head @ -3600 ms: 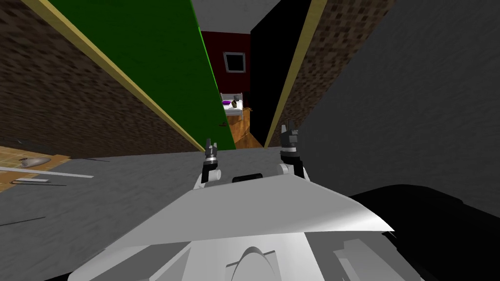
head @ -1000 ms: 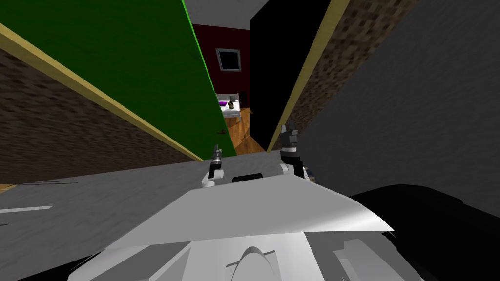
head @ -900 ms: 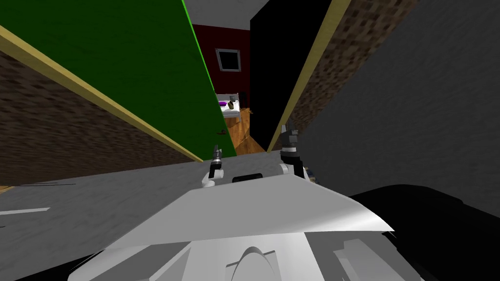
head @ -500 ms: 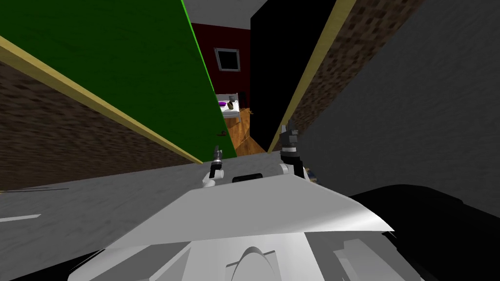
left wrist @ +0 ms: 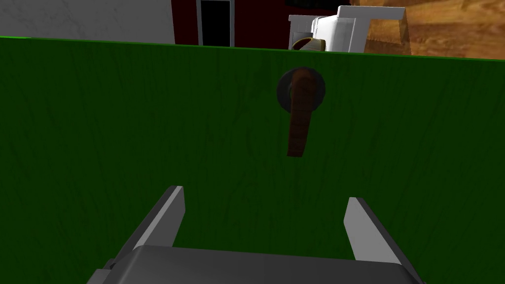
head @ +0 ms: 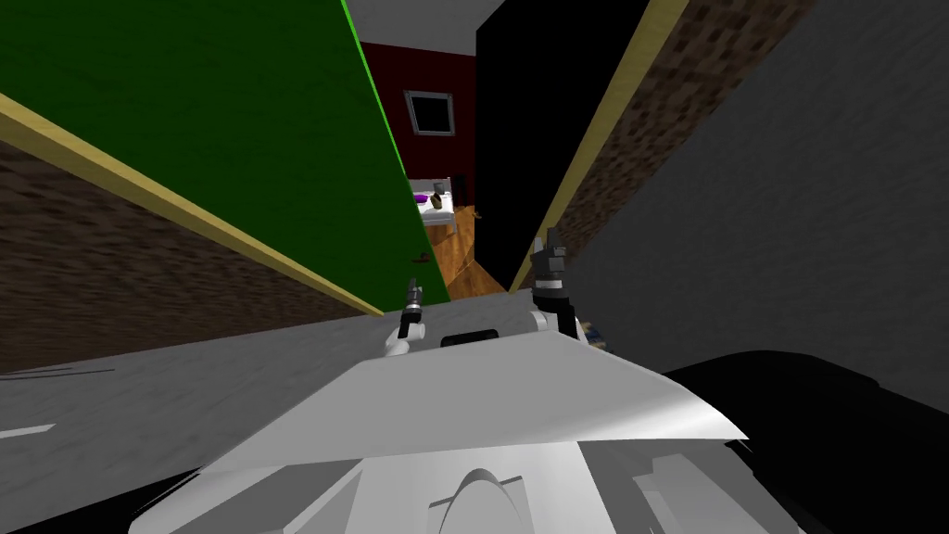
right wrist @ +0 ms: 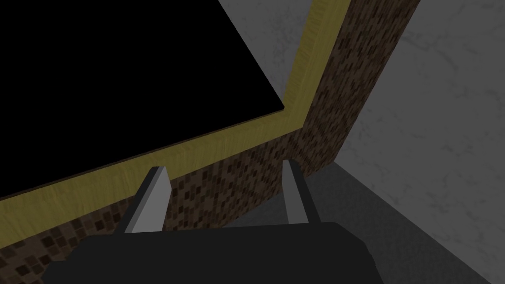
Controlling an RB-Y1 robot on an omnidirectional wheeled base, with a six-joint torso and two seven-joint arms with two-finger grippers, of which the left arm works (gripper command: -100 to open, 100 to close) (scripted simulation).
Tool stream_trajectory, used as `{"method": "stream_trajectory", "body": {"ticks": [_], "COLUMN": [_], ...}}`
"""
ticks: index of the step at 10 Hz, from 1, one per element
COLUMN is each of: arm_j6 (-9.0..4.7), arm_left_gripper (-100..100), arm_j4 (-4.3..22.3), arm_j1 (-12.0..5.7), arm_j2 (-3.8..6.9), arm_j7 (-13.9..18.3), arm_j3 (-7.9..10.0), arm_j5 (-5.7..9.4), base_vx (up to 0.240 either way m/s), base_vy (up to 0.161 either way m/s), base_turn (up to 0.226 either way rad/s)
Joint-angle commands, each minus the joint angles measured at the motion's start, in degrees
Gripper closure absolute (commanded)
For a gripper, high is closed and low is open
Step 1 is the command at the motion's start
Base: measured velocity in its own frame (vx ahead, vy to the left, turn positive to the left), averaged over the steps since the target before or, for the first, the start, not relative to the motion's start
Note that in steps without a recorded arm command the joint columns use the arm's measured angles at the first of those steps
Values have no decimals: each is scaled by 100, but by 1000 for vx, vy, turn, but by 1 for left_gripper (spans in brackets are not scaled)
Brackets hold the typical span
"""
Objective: Push the door open
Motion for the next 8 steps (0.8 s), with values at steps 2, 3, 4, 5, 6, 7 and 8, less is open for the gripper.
{"method": "stream_trajectory", "body": {"ticks": [2,3,4,5,6,7,8], "arm_j6": [-79,-127,-167,-200,-243,-279,-298], "arm_left_gripper": [-100,-100,-100,-100,-100,-100,-100], "arm_j4": [354,551,711,848,1021,1170,1171], "arm_j1": [-147,-230,-297,-354,-427,-489,-503], "arm_j2": [-1,0,1,1,1,1,2], "arm_j7": [17,28,37,45,55,64,60], "arm_j3": [15,23,30,36,43,49,50], "arm_j5": [11,17,22,26,31,35,36], "base_vx": [102,107,135,137,136,122,51], "base_vy": [53,61,54,50,58,51,21], "base_turn": [-34,-25,-29,-28,-35,-33,-7]}}
